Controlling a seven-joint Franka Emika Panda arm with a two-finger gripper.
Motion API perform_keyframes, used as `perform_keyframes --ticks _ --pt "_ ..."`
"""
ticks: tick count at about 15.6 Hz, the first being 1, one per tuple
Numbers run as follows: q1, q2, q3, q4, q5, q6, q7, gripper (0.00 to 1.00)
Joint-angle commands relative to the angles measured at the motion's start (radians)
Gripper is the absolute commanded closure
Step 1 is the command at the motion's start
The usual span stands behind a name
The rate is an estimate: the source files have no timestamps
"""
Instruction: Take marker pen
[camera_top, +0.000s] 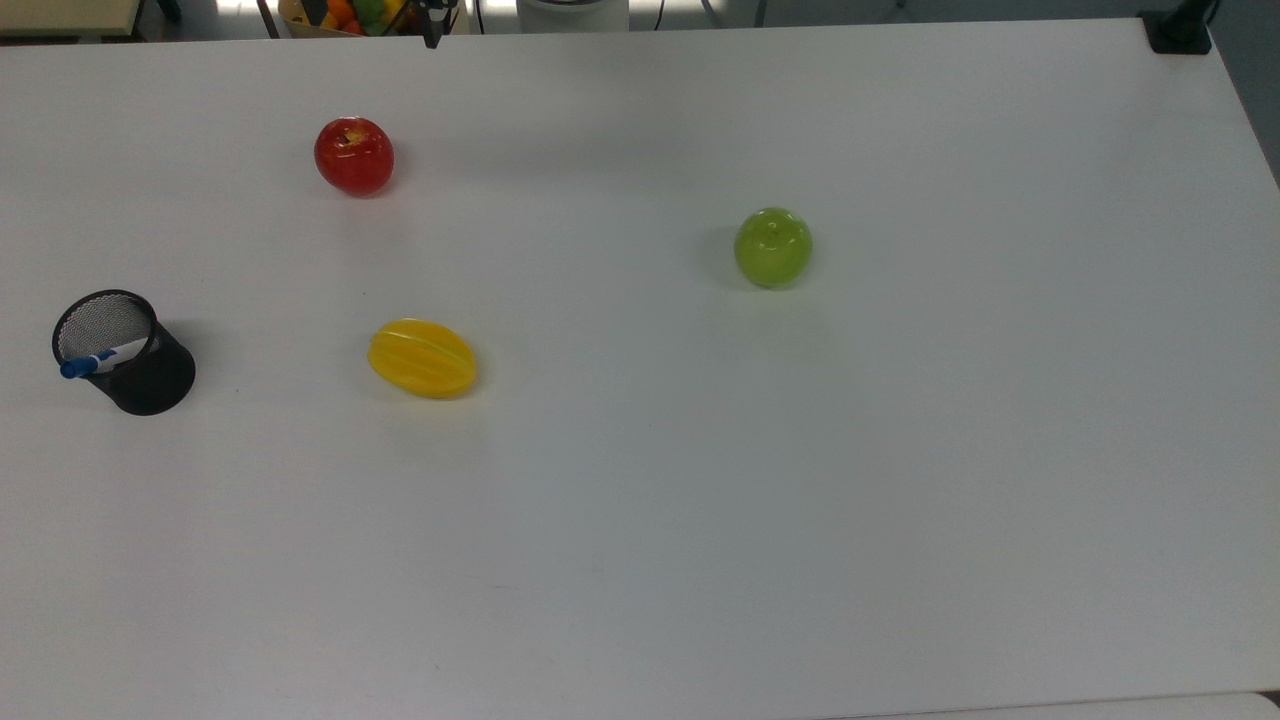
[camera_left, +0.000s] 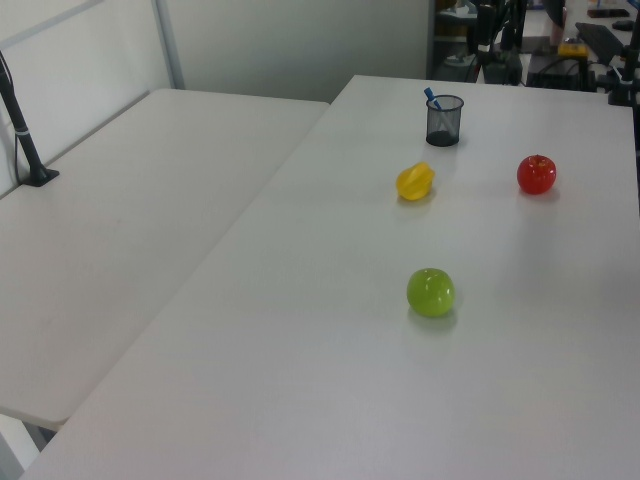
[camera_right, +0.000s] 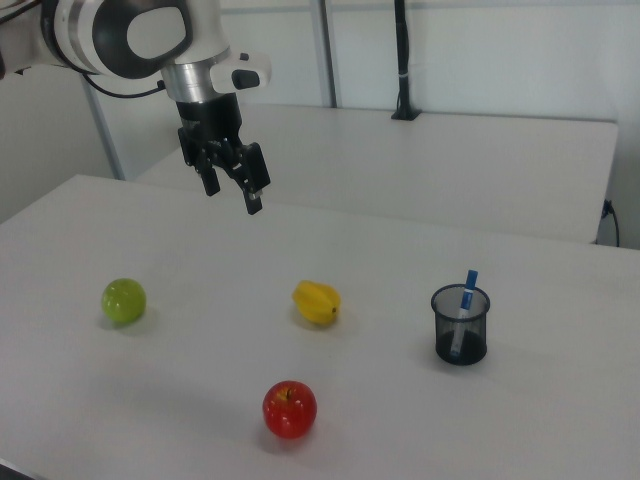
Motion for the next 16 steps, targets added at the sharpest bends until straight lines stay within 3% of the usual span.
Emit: perform_keyframes --ticks 1,16 --pt "0.005 -0.011 -0.002 -0.012 0.005 -0.006 -0.02 0.0" --pt "0.005 -0.017 -0.002 -0.015 -0.001 0.005 -0.02 0.0"
